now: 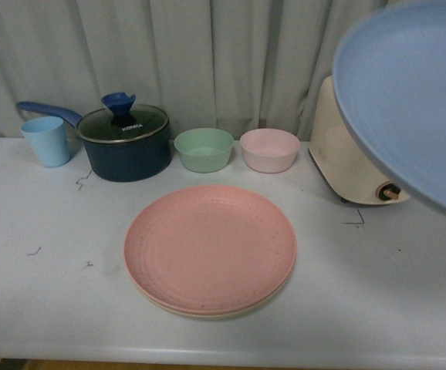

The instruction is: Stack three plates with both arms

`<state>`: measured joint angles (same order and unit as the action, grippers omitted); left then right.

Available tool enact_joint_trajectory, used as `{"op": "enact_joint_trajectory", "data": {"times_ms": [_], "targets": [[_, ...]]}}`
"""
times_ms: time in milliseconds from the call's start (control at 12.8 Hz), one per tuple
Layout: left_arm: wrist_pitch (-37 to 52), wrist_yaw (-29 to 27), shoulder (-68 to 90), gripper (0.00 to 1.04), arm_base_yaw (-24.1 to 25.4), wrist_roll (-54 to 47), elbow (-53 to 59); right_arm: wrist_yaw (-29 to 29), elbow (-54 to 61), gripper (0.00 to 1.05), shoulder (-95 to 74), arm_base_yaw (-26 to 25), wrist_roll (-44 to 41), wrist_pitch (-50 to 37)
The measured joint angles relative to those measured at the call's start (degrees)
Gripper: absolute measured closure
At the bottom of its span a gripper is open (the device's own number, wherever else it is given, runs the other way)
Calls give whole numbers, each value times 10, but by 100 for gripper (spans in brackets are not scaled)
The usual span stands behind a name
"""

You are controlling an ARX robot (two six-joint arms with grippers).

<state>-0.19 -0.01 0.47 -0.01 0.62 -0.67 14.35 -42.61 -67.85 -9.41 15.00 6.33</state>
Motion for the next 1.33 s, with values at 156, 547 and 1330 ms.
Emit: {"op": "enact_joint_trajectory", "data": {"times_ms": [156,547,1330], "targets": [[0,0,0,7,0,0,0,-38,-22,102,-91,87,63,-61],[0,0,0,7,0,0,0,-78,-126,102,-316,221,118,-116],[0,0,0,7,0,0,0,-86,-158,102,-402,253,133,-118]]}}
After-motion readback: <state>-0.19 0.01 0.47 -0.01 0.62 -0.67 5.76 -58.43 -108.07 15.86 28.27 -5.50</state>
